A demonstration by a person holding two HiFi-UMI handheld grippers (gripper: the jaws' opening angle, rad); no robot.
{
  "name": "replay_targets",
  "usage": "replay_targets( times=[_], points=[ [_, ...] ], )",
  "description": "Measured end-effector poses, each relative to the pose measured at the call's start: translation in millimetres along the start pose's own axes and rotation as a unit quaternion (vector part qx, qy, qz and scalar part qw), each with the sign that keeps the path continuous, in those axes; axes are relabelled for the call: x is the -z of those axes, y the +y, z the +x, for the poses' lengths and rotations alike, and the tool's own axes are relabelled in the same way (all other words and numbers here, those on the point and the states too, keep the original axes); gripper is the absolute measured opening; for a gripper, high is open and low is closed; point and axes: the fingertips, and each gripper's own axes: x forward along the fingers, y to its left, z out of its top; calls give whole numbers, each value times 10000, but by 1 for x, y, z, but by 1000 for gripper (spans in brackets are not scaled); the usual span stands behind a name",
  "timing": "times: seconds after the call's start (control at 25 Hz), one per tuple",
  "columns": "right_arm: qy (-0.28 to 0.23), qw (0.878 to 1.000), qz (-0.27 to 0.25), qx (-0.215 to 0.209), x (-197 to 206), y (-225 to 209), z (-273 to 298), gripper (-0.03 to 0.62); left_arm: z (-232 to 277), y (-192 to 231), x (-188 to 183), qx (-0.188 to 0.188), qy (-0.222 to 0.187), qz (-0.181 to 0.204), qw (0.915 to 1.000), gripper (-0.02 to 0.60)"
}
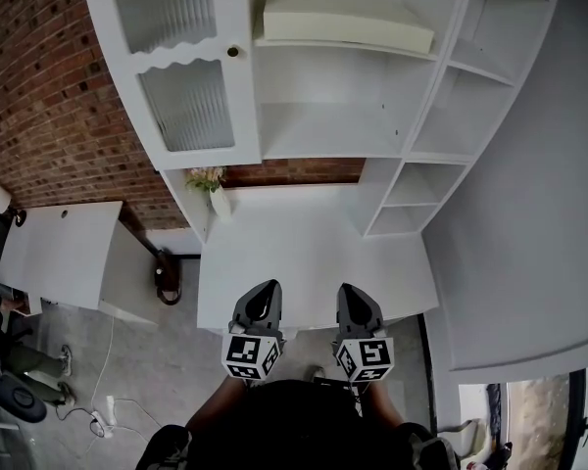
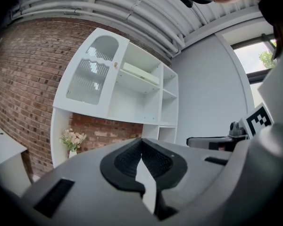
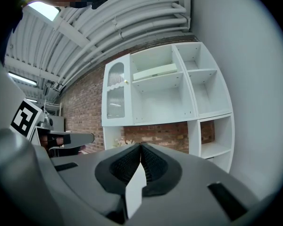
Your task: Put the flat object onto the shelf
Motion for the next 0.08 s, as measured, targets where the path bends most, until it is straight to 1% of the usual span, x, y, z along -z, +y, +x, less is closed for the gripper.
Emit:
replay_targets(
  times=[0.08],
  points=[
    [-12, 10000, -3, -2, 0, 1, 1, 26, 0, 1, -1, -1, -13, -2, 10000, 9]
  ],
)
